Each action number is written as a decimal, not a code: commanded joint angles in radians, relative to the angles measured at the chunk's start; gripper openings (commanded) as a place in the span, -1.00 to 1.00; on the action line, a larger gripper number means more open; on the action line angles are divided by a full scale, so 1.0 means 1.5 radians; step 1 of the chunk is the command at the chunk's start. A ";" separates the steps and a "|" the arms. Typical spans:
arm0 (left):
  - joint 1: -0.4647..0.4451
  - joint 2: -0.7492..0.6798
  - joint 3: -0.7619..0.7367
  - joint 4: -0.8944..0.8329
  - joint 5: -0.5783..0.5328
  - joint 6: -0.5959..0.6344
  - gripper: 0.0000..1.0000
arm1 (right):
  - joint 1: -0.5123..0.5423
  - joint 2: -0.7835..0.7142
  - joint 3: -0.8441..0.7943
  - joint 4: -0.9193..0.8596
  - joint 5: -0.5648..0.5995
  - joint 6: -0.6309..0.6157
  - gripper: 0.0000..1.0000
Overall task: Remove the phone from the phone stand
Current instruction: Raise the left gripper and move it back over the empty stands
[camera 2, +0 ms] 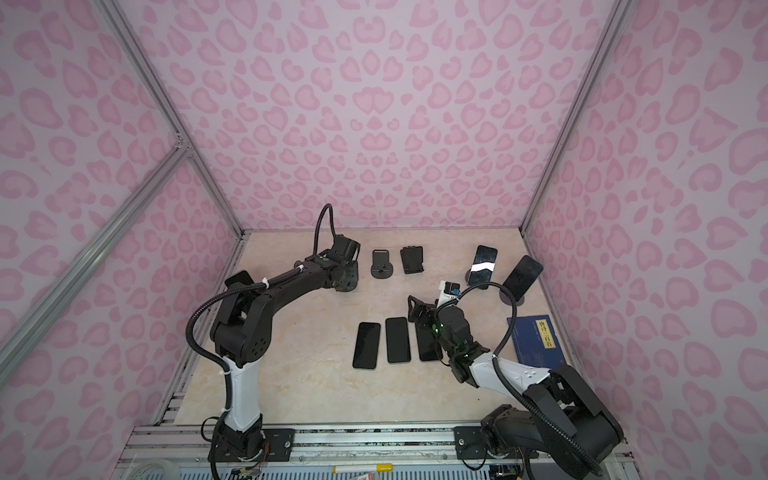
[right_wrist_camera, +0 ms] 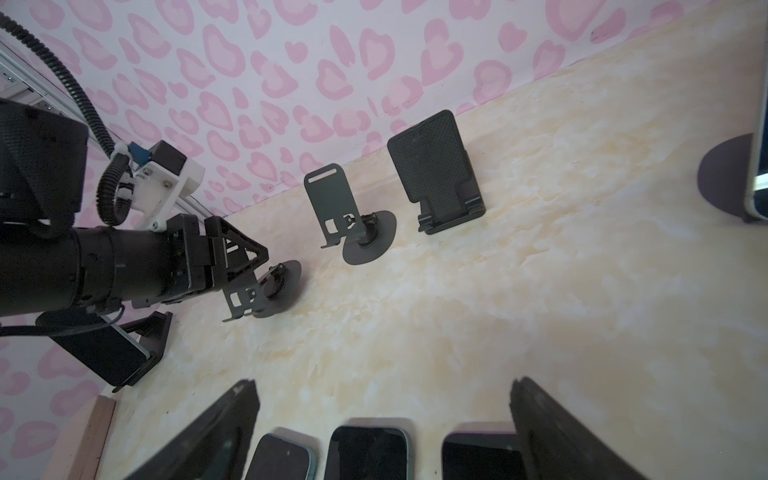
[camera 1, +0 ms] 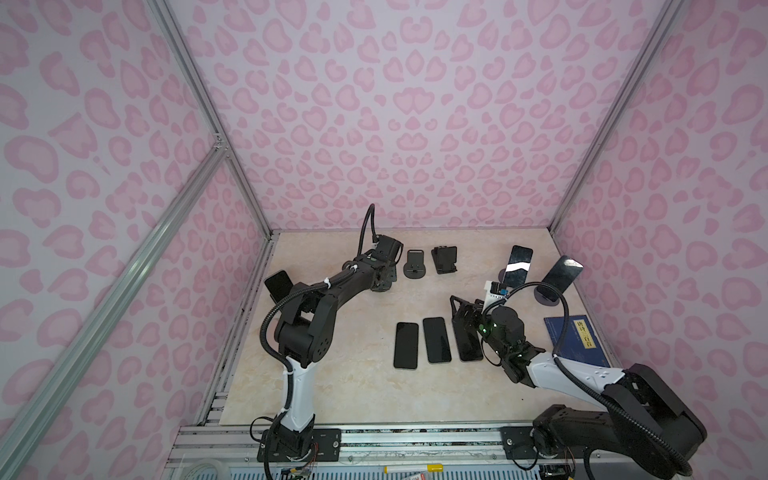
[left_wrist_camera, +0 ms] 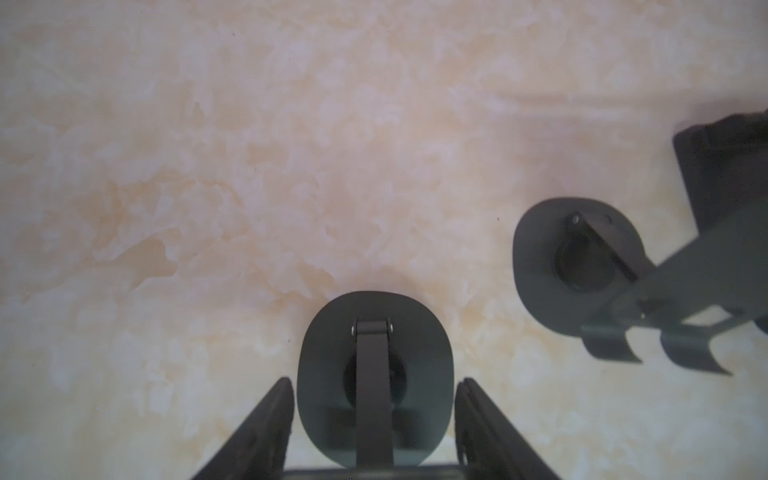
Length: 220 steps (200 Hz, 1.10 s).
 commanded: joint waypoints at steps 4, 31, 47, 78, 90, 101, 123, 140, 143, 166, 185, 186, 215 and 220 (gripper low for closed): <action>0.018 0.060 0.083 0.003 0.015 0.004 0.28 | 0.001 0.005 0.002 0.015 -0.003 0.001 0.94; 0.029 0.125 0.179 -0.022 0.022 0.008 0.32 | 0.001 0.006 0.000 0.015 -0.002 0.002 0.94; 0.033 0.157 0.225 -0.048 0.033 0.006 0.37 | 0.001 0.005 0.001 0.016 -0.006 0.002 0.93; 0.034 0.173 0.239 -0.077 0.035 -0.007 0.54 | 0.001 0.003 0.002 0.014 -0.007 0.005 0.93; 0.035 0.169 0.238 -0.089 0.029 -0.010 0.63 | 0.001 0.001 0.002 0.014 -0.009 0.006 0.94; 0.035 0.155 0.233 -0.096 0.026 -0.013 0.70 | 0.000 0.000 0.001 0.014 -0.007 0.005 0.94; 0.034 0.082 0.180 -0.081 0.020 -0.019 0.77 | 0.000 -0.004 0.001 0.012 -0.007 0.003 0.93; 0.033 0.005 0.132 -0.073 0.010 -0.024 0.81 | 0.000 -0.009 0.001 0.007 -0.001 -0.001 0.93; 0.033 -0.009 0.124 -0.073 0.007 -0.024 0.81 | 0.000 -0.010 0.000 0.007 0.001 -0.003 0.93; 0.032 -0.117 0.058 -0.074 -0.023 -0.031 0.84 | 0.000 -0.014 0.000 0.007 0.002 -0.005 0.93; 0.032 -0.202 0.001 -0.071 -0.055 -0.034 0.86 | 0.000 -0.017 0.000 0.004 0.001 -0.006 0.94; 0.032 -0.206 -0.002 -0.071 -0.055 -0.034 0.86 | 0.000 -0.017 0.000 0.004 0.001 -0.006 0.94; 0.034 -0.292 -0.065 -0.062 -0.067 -0.029 0.94 | 0.001 -0.022 -0.001 0.004 0.000 -0.005 0.94; 0.034 -0.299 -0.070 -0.063 -0.061 -0.026 0.95 | 0.001 -0.022 -0.001 0.004 0.001 -0.005 0.94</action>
